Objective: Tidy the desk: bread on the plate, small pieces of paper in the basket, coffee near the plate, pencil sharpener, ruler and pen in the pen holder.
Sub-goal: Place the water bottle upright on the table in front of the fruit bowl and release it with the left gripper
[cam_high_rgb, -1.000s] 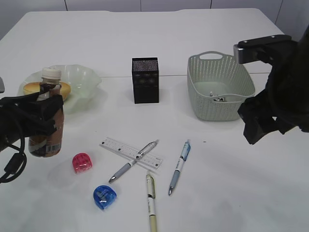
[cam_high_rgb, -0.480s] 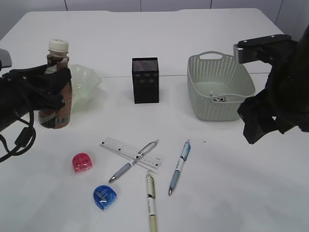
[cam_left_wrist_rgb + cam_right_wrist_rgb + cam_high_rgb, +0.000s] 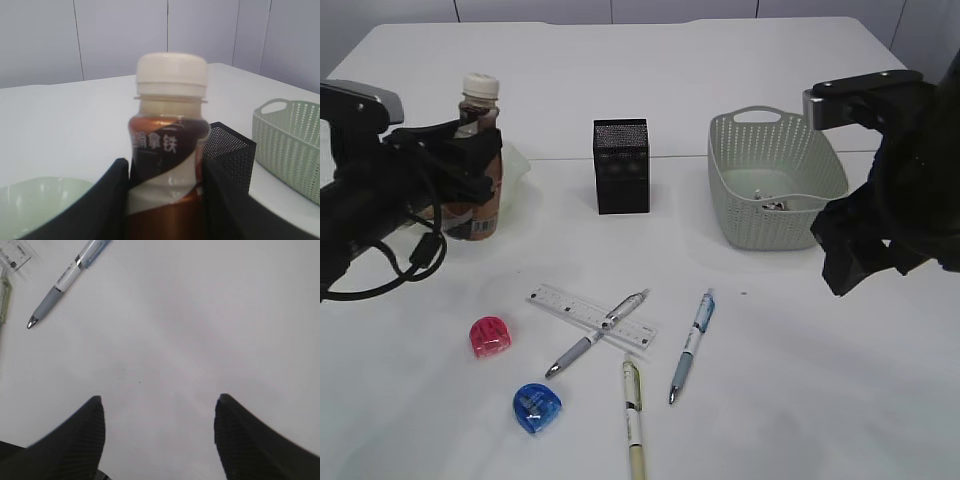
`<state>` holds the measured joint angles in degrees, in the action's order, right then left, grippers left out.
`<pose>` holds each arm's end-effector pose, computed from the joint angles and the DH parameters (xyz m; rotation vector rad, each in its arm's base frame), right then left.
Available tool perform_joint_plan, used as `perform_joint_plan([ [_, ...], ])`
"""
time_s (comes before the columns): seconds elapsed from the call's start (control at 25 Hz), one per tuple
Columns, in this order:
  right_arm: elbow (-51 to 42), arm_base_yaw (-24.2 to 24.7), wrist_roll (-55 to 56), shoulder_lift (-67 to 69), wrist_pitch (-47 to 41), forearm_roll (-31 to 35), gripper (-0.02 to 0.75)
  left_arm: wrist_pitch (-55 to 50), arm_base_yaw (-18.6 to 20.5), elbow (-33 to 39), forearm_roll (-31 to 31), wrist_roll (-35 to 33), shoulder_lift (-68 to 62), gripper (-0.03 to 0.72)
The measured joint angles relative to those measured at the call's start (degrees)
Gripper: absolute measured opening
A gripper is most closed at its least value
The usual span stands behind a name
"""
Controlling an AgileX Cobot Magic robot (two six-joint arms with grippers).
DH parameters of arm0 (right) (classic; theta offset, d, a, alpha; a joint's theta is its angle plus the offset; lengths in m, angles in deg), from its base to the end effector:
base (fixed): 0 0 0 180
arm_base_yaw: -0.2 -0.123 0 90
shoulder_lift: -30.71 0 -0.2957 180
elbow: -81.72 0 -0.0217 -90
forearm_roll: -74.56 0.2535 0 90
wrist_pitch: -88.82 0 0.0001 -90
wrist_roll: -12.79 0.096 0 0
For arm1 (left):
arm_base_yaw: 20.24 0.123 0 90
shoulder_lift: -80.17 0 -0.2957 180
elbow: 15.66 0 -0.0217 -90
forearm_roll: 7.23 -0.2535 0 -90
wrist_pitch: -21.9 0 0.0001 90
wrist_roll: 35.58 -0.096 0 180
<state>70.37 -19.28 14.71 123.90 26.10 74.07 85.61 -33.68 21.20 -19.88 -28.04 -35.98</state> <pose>0.2721 0.0955 0.2819 -0.4503 2.8863 0.0490 0.3446 -0.1017 0.1725 0.3140 1.5485 -0.3643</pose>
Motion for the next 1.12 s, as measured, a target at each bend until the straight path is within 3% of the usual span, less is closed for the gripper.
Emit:
perform_joint_plan([
  [0.36,0.00,0.00,0.00,0.00,1.02,-0.08,0.499,0.00,0.00,-8.23,-2.38,0.00,-11.91,0.319],
  [1.12,0.00,0.00,0.00,0.00,1.27,-1.26,0.499,6.48,0.12,-8.23,-4.50,0.10,-18.67,0.319],
])
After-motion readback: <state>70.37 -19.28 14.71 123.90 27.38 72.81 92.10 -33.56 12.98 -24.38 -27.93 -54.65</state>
